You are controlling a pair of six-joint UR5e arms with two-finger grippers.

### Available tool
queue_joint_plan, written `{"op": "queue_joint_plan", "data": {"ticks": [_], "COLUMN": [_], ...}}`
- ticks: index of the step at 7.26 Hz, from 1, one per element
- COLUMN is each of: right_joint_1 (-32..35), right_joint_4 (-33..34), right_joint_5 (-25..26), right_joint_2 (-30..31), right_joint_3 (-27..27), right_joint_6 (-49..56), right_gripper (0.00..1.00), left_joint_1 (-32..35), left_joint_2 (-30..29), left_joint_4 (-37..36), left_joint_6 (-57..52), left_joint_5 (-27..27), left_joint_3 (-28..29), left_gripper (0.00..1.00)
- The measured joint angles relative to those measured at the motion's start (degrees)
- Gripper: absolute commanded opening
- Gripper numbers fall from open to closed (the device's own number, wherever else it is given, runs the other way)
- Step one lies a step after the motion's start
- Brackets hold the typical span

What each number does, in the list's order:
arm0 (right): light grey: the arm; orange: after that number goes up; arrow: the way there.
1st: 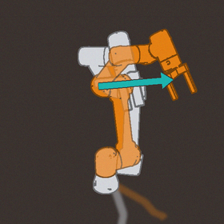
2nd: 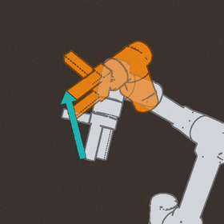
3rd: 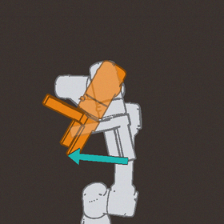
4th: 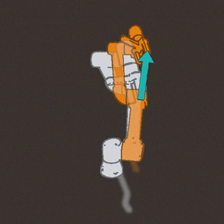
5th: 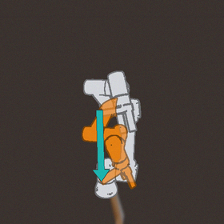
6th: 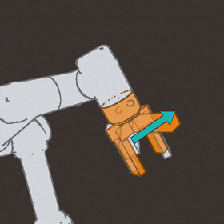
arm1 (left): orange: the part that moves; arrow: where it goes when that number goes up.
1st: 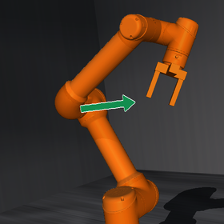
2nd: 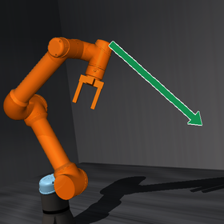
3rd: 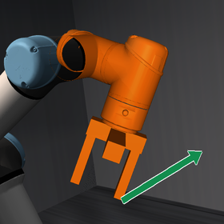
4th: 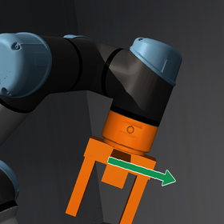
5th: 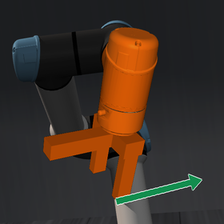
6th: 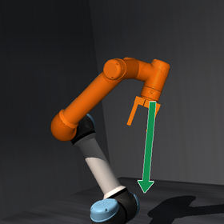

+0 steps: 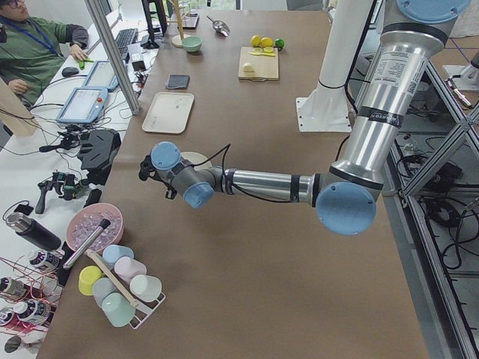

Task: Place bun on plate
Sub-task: 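Slide the white plate with the left gripper toward the table centre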

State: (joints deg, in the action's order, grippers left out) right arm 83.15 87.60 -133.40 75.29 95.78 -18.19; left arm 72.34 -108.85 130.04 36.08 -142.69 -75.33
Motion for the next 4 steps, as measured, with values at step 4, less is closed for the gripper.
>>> {"op": "queue_joint_plan", "data": {"ticks": [4], "right_joint_1": [-0.01], "right_joint_4": [-0.06], "right_joint_5": [-0.56], "right_joint_2": [-0.37], "right_joint_3": [-0.48], "right_joint_6": [-0.04], "right_gripper": [1.00], "left_joint_1": [-14.15], "left_joint_2": [-10.82], "left_joint_4": [0.50], "left_joint_6": [23.18], "left_joint_5": [8.92], "left_joint_3": [-4.35], "left_gripper": [0.00]}}
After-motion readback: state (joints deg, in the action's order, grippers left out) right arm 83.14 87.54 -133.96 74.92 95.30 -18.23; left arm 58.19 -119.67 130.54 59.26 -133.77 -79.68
